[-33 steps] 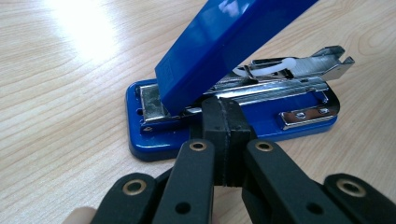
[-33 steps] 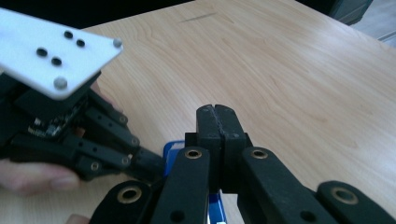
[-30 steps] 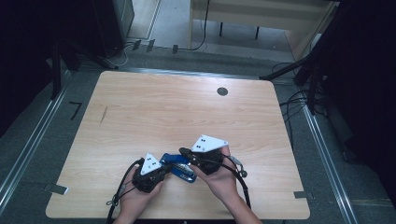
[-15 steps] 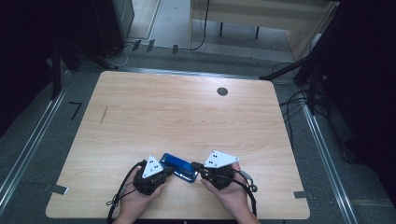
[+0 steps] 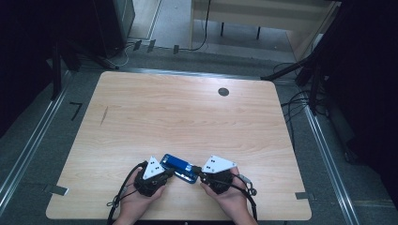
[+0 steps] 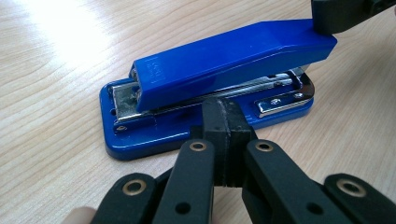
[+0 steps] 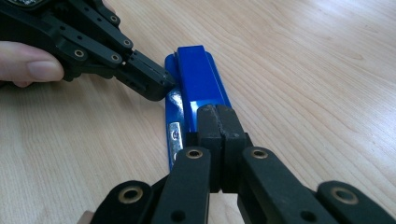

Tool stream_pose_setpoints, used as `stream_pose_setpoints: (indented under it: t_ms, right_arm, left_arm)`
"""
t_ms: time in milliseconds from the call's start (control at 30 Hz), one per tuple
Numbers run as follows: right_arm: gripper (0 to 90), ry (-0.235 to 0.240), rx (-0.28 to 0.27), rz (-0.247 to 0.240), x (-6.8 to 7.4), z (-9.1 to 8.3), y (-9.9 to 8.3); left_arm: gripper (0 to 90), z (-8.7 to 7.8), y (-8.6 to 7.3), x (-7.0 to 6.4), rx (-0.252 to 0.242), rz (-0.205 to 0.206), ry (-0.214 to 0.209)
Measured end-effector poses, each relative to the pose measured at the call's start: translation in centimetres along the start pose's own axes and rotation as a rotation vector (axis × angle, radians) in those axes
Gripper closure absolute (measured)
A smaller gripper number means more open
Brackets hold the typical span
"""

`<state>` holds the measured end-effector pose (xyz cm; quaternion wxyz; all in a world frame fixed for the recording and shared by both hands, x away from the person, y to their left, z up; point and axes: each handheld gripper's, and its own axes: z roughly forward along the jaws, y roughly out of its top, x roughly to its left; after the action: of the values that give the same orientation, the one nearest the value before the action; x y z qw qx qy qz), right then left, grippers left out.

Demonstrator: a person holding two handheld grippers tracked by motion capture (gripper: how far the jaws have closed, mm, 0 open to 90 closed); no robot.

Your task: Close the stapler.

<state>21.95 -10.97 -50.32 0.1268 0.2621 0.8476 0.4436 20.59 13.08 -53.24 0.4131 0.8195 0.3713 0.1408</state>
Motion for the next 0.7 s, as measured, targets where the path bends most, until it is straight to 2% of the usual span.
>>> stream_pose_setpoints:
  t_ms: [100, 233, 300, 367, 467, 567, 700]
  right_arm:
    - [90.0, -0.007, 0.002, 0.000, 0.2, -0.1, 0.0]
    - [90.0, -0.047, 0.018, -0.031, 0.7, 0.0, 0.1]
    - [90.0, -0.035, 0.012, 0.006, 0.5, -0.1, 0.1]
    - [90.0, -0.031, 0.005, 0.000, 0.5, -0.2, 0.0]
    - [90.0, -0.007, -0.049, 0.029, 0.6, -0.6, 0.1]
    - [90.0, -0.019, -0.041, 0.018, 0.8, -0.7, 0.1]
    - [90.0, -0.019, -0.055, 0.043, 0.6, -1.0, -0.2]
  left_arm:
    - [90.0, 0.0, 0.0, 0.0, 0.002, 0.000, 0.000]
    - [90.0, 0.0, 0.0, 0.0, 0.003, -0.001, 0.002]
    - [90.0, 0.0, 0.0, 0.1, 0.005, -0.005, 0.000]
    - [90.0, -0.1, 0.0, 0.2, 0.001, -0.013, -0.005]
    - [90.0, -0.2, -0.1, 0.4, -0.005, -0.033, -0.015]
    - [90.0, -0.4, -0.2, 0.7, -0.014, -0.054, -0.016]
    - [81.1, -1.0, -0.5, 1.0, -0.036, -0.071, -0.027]
